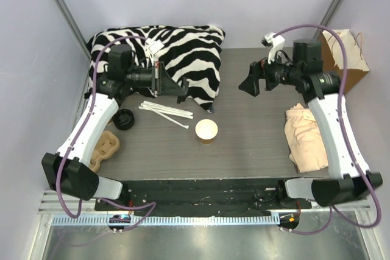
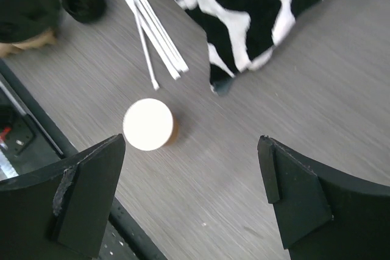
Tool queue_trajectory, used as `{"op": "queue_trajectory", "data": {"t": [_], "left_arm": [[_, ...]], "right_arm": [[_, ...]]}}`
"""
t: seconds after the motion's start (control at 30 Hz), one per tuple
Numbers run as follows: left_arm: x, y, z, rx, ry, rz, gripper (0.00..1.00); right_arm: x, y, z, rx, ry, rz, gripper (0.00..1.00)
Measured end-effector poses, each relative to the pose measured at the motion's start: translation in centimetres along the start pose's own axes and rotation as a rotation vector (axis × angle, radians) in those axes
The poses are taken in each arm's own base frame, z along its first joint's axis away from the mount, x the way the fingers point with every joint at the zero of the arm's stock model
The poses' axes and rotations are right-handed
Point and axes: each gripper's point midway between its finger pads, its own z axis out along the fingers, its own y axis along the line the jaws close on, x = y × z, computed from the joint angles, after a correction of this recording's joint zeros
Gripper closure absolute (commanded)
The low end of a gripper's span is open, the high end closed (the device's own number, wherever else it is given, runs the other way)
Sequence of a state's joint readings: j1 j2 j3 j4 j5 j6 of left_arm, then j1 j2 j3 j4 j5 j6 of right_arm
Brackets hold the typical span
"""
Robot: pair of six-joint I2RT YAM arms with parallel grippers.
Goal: Pack the takeout coffee
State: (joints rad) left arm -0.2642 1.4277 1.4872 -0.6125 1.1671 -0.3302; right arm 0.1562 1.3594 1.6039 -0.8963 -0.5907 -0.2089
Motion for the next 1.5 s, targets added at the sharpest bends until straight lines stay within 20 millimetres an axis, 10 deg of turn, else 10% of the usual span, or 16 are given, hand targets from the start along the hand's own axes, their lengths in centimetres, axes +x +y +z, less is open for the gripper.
{"op": "queue_trajectory", "data": {"t": [0.27,0.53,1.07,1.27,1.5], "left_arm": [[-5.1,-7.2,1.1,0.278,-0.184,-0.014,1.00],[-6.1,-12.2,-0.3,0.422,-0.226,0.027,1.00],[-5.6,-14.2,0.4,0.511,-0.178,-0.011,1.00],[-5.5,-15.0,0.3,0.532,-0.172,-0.001,1.00],[-5.3,-15.5,0.3,0.545,-0.167,0.006,1.00]], "right_arm": [[-4.3,5.6,-4.8,-0.092,-0.263,-0.011,0.08],[-7.6,8.0,-5.1,-0.214,-0.405,0.038,0.47],[-12.7,17.3,-5.6,-0.552,-0.599,-0.003,0.50],[-12.0,17.8,-4.6,-0.558,-0.585,-0.029,0.34],[-11.4,17.2,-3.7,-0.533,-0.574,-0.048,0.42]]}}
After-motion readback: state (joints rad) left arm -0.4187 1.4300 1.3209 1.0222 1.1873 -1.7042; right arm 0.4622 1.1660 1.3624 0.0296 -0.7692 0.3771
